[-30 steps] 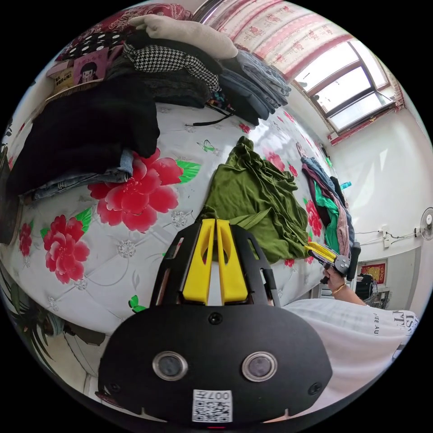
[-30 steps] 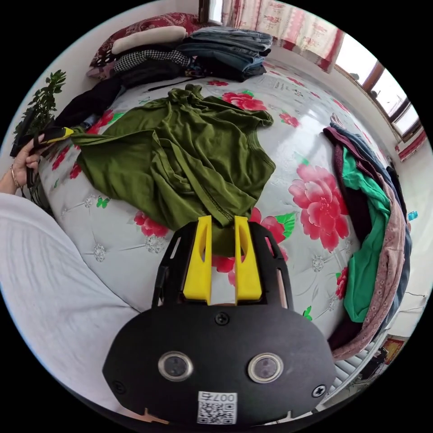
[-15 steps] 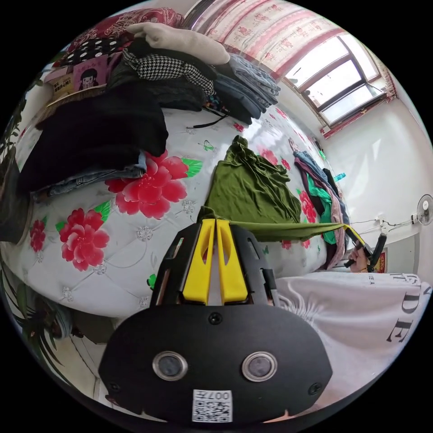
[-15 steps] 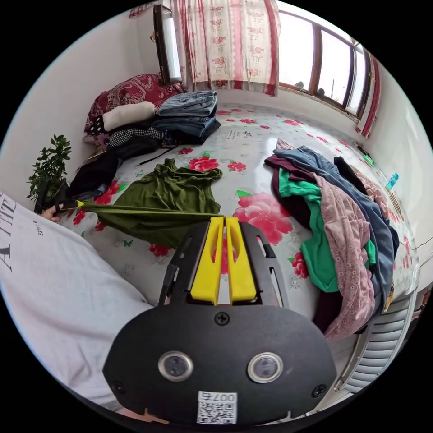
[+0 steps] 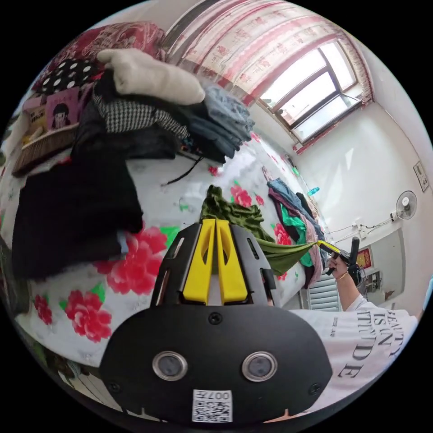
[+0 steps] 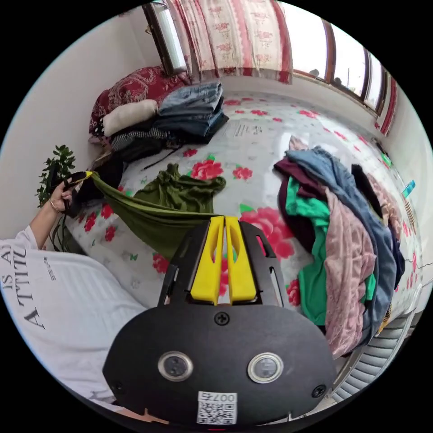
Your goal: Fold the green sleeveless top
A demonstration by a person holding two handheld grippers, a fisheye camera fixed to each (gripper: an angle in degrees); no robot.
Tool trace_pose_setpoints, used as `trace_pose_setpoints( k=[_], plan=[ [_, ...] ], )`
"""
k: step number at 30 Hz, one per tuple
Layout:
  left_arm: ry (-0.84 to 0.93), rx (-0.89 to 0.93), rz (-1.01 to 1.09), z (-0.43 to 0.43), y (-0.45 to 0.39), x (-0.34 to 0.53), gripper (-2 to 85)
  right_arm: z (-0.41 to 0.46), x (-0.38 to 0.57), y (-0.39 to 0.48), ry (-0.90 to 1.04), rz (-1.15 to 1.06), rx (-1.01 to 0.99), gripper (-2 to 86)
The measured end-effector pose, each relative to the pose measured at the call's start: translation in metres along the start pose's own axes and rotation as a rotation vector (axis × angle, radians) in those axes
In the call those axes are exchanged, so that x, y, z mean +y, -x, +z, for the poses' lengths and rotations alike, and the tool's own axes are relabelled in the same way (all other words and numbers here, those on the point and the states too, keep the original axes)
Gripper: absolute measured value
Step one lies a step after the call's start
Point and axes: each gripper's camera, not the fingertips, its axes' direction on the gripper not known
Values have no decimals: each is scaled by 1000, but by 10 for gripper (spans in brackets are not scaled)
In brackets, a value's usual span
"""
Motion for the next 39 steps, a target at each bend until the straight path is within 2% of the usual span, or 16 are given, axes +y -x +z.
trace_pose_setpoints(
  k=[2,5,8,10,13,18,25,28,31,36,39],
  plan=[
    [-139,38,90,-38,-39,-39,-10,-86,-53,-13,-252,31,12,-3],
    [-337,76,277,-119,-109,-69,-10,-210,-75,-17,-572,5,-46,-3],
    [-481,105,434,-193,-159,-55,-10,-300,-62,-2,-757,-83,-55,-3],
    [-524,99,483,-225,-177,-37,-10,-334,-49,10,-778,-152,-34,-3],
    [-586,108,515,-260,-186,-4,-10,-365,-32,25,-708,-256,-2,-3],
    [-484,139,429,-265,-172,20,-10,-364,-21,12,-582,-207,-30,-3],
    [-421,105,463,-271,-182,54,-10,-383,12,4,-622,-198,-170,-2],
    [-376,84,470,-270,-181,59,-10,-387,17,2,-576,-223,-191,-3],
    [-308,77,443,-249,-173,51,-10,-371,9,-5,-495,-217,-185,-3],
    [-187,61,327,-166,-144,5,-10,-314,-33,-30,-402,-137,-164,-3],
    [-183,56,235,-126,-127,-27,-10,-274,-68,-53,-374,-50,-191,-3]
  ],
)
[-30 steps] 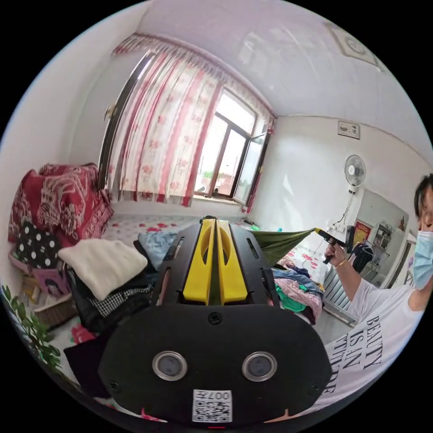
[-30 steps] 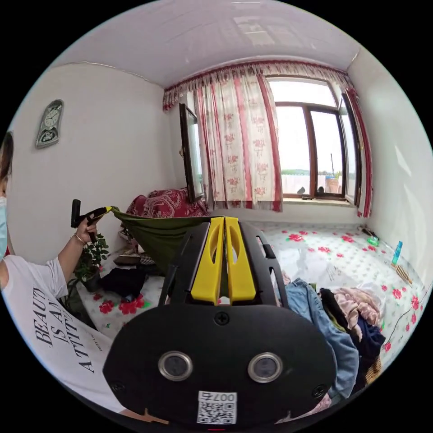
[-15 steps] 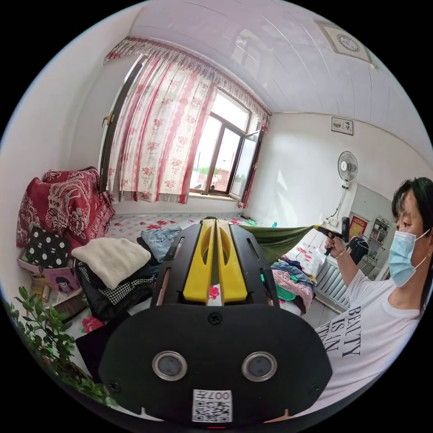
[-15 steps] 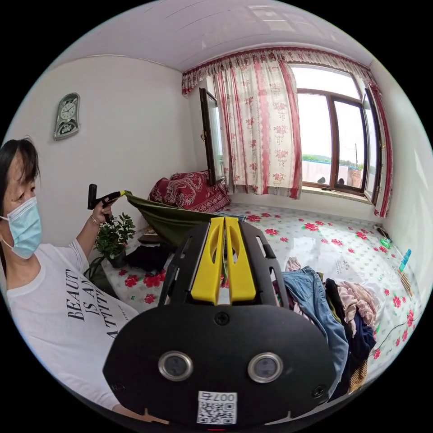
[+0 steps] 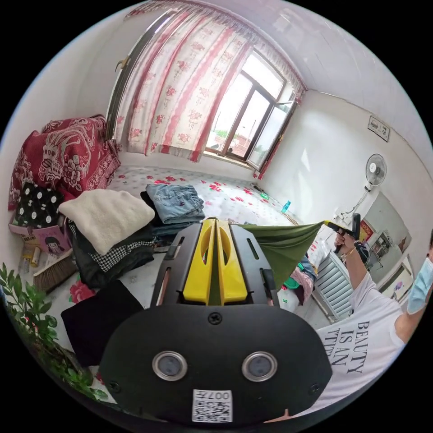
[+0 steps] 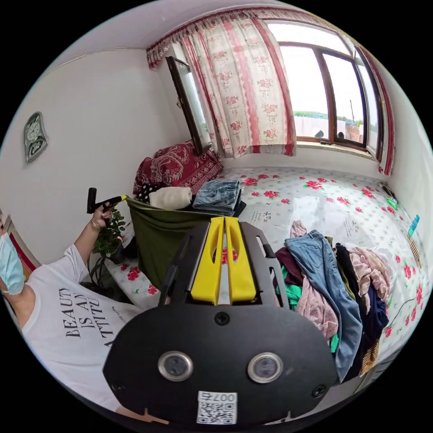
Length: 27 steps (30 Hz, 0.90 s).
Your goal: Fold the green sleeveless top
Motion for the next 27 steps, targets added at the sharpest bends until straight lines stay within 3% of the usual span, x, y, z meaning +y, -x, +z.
trace_pose_setpoints(
  k=[3,9,17,22,27],
  plan=[
    [-83,24,-21,11,9,-33,-10,21,-28,-23,-30,70,34,-3],
    [-271,104,68,-34,-9,-95,-10,-31,-65,-22,-335,47,19,-3],
    [-343,90,263,-80,-37,-47,-10,-76,-1,29,-449,-202,33,-3],
    [-258,5,287,-56,-24,49,-10,-35,91,29,-303,-154,-11,-3],
    [113,-63,19,35,42,178,-10,80,218,8,67,17,42,-3]
  ],
)
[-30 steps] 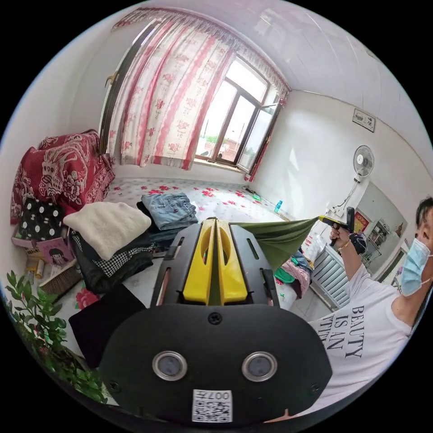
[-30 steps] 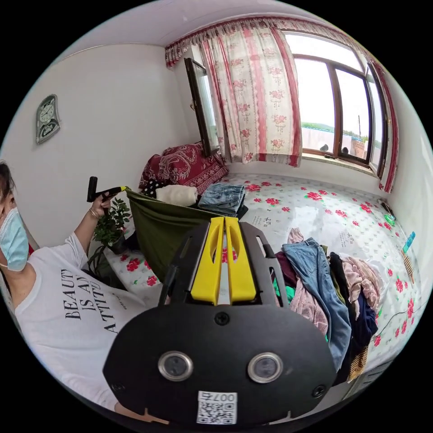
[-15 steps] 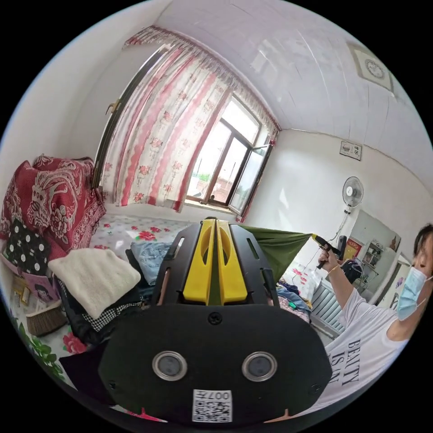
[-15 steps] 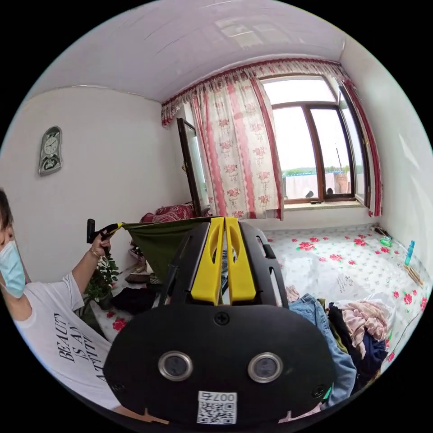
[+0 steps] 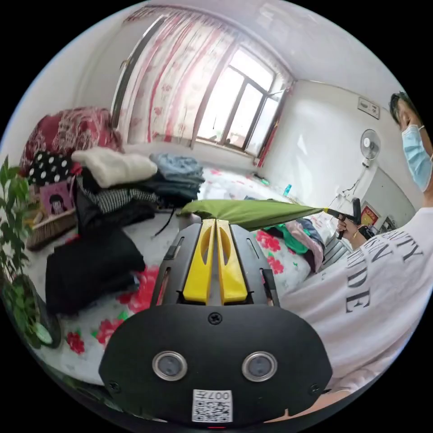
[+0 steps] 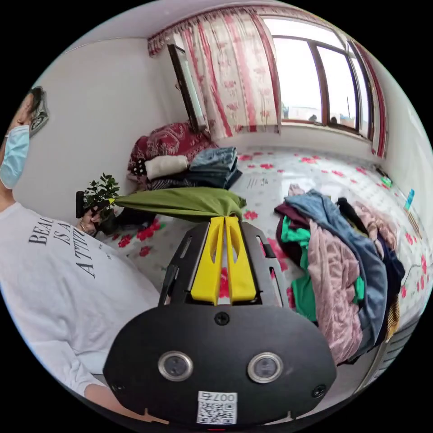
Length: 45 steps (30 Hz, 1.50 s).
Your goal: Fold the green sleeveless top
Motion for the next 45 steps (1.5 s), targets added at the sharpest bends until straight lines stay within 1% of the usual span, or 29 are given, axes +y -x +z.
trace_pose_setpoints(
  k=[2,3,5,6,8,10,12,16,20,24,25,28,30,32,33,35,37,39,41,45],
  plan=[
    [125,16,-91,35,18,33,-10,64,60,-14,148,101,-22,-2],
    [179,55,-159,52,32,50,-10,79,74,-18,177,135,-29,-2],
    [222,123,-272,69,51,67,-10,128,121,-33,289,238,-66,-3],
    [231,152,-323,74,62,74,-10,138,130,-35,309,255,-75,-3],
    [256,147,-373,79,74,80,-10,165,155,-37,400,281,-96,-3],
    [298,144,-404,82,83,81,-10,173,165,-35,427,281,-107,-3],
    [324,150,-402,78,86,74,-10,173,170,-34,428,287,-124,-3],
    [303,170,-394,67,87,53,-9,167,173,-37,410,314,-168,-2],
    [261,203,-369,72,96,7,-9,169,161,-49,379,350,-217,-2],
    [235,203,-331,100,112,-58,-9,177,127,-63,329,353,-236,-1],
    [229,199,-329,105,116,-68,-8,183,112,-68,314,350,-228,0],
    [216,111,-385,143,136,-113,-5,213,67,-81,293,343,-189,5],
    [164,11,-487,170,152,-135,11,236,43,-85,265,342,-105,13],
    [156,-16,-554,186,163,-145,35,263,28,-88,209,330,29,26],
    [164,-30,-593,192,168,-149,48,269,26,-88,211,333,46,28],
    [159,-25,-582,194,170,-155,55,290,29,-88,289,342,43,35],
    [191,-22,-528,196,167,-154,58,297,41,-79,319,309,31,38],
    [292,-39,-448,201,158,-139,61,300,61,-67,345,279,16,42],
    [368,-31,-403,206,149,-121,62,310,91,-51,418,254,3,45],
    [495,-6,-362,221,127,-86,73,328,120,-36,519,255,-23,49]
  ],
)
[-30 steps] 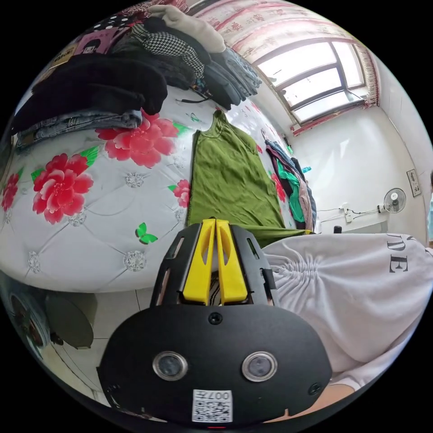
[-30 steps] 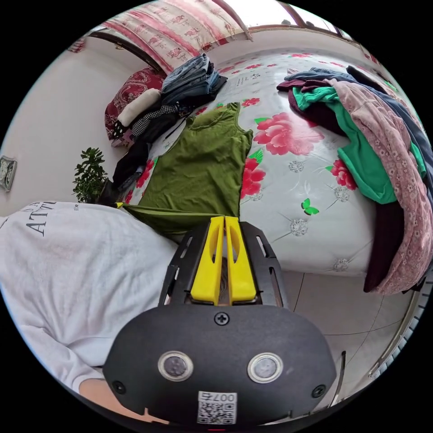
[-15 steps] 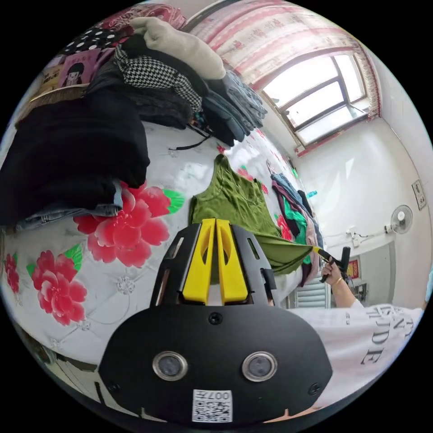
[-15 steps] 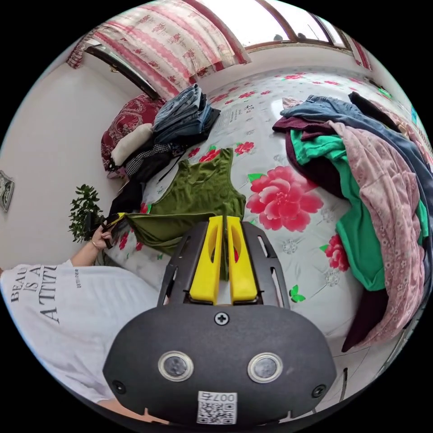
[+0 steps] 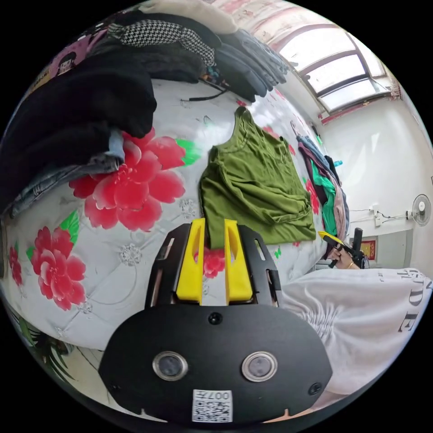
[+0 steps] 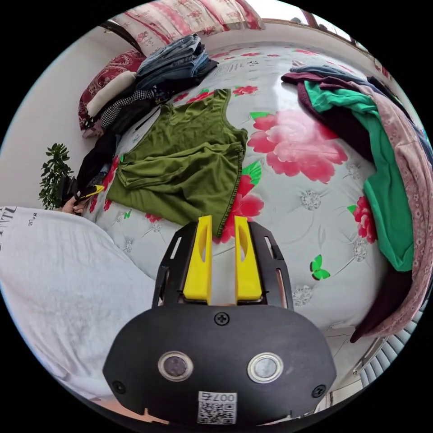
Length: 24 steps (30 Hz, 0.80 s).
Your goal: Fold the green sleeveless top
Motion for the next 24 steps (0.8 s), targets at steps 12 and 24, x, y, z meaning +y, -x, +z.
trace_pose_setpoints(
  k=[12,24],
  plan=[
    [128,-156,112,45,-35,16,-3,18,5,35,176,-123,27,7],
    [-178,218,299,-168,-79,-4,-10,-235,-4,51,-317,-290,-74,-2]
  ],
)
